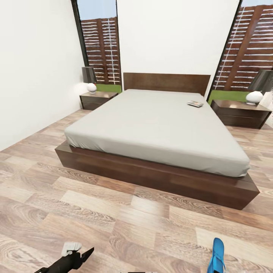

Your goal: In the bedroom, move the book from the bed onto either nightstand, and place the two sandals side by side next to the bed.

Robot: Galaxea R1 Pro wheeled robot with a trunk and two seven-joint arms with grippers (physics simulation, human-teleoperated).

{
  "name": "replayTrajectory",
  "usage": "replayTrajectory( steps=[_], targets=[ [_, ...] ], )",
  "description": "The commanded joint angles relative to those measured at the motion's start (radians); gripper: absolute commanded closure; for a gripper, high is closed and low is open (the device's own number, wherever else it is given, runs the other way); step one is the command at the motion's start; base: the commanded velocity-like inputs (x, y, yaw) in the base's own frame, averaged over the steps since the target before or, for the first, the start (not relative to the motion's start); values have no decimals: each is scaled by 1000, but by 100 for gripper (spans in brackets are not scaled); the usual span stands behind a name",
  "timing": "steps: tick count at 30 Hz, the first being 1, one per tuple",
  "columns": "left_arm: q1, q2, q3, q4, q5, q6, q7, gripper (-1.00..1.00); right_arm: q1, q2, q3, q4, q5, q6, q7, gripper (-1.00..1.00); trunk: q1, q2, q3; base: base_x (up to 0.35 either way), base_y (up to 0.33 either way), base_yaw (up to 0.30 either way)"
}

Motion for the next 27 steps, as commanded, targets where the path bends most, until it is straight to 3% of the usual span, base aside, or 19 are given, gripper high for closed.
replayTrajectory(
  steps=[1, 4, 12, 17, 21, 23, 27],
  targets=[
    [-1, -1, 1, 1, 3, 1, -5, -100, -1, 4, -6, 11, -10, -30, 5, 100, -1, 0, 3, 0, 0, 0],
    [-1, 2, 2, 1, 1, -1, -4, -100, -1, 9, -6, 29, -11, -100, 3, 100, -2, 1, 15, 0, 0, 0],
    [1, 3, 2, 14, 1, -5, -2, -100, -1, 21, -2, 33, -10, -116, -3, 100, -6, 3, 46, 0, 0, 0],
    [1, -1, 0, 37, 1, -7, -3, -100, -1, 28, -4, 37, 74, -117, 0, 100, -8, 4, 65, 0, 0, 0],
    [1, -1, 1, 66, -1, -52, -1, -100, -1, 113, -5, 75, 121, -127, -2, 100, -10, 5, 81, 0, 0, 0],
    [1, 0, 2, 93, -2, -71, 0, -100, -1, 130, -5, 81, 126, -129, -2, 100, -11, 5, 88, 0, 0, 0],
    [1, -2, 0, 111, -3, -86, -2, -100, -1, 140, -6, 90, 128, -130, -2, 100, -12, 6, 104, 0, 0, 0]
  ],
)
